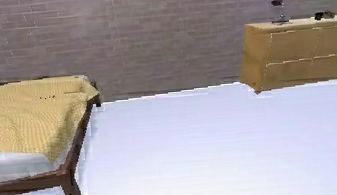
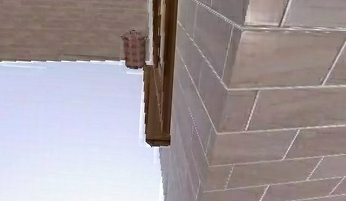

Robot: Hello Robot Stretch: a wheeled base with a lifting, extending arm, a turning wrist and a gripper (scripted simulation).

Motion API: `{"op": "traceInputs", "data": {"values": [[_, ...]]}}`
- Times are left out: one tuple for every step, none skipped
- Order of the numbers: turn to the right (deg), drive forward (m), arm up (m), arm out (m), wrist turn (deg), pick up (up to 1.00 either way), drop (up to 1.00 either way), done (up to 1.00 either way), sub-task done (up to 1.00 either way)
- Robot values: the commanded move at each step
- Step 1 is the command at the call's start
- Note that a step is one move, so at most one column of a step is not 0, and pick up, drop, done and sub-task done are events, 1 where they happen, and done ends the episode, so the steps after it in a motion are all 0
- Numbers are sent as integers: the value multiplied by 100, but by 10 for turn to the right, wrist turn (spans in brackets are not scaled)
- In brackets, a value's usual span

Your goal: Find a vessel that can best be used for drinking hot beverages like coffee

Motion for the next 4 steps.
{"op": "traceInputs", "data": {"values": [[-450,0,0,0,0,0,0,0,0],[0,10,0,0,0,0,0,0,0],[450,0,0,0,0,0,0,0,0],[390,0,0,0,0,0,0,0,0]]}}
